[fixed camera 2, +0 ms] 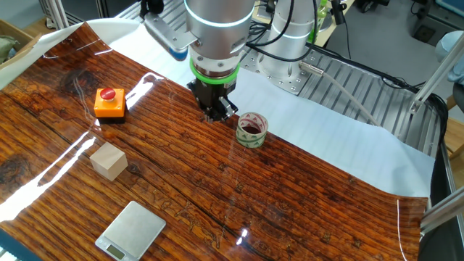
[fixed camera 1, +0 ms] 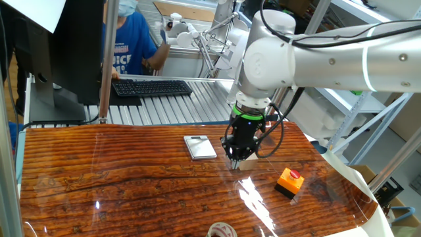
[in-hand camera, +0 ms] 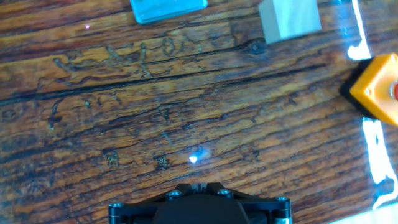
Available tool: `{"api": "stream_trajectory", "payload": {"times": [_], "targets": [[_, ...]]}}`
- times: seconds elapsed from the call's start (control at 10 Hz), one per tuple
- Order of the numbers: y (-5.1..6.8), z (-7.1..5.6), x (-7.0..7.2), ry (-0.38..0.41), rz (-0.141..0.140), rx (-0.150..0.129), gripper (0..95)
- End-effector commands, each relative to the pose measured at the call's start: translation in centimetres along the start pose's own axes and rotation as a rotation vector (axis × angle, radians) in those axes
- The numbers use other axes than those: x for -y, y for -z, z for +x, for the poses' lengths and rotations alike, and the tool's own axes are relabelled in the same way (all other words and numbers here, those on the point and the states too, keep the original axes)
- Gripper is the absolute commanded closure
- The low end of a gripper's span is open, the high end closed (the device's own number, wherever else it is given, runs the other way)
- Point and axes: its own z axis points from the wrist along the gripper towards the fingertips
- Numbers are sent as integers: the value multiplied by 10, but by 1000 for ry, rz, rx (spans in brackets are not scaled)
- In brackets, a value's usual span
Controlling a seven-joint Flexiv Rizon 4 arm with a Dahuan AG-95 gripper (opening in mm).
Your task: Place the block on the scale
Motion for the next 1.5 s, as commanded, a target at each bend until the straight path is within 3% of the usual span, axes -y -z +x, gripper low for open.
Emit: {"api": "stream_trajectory", "payload": {"times": [0.1, 0.5, 1.0, 1.5], "targets": [[-2, -3, 7, 17, 3, 21, 950], [-1, -33, 24, 27, -5, 24, 950], [-1, -66, 42, 12, -8, 70, 950], [3, -105, 60, -5, -14, 76, 950]]}}
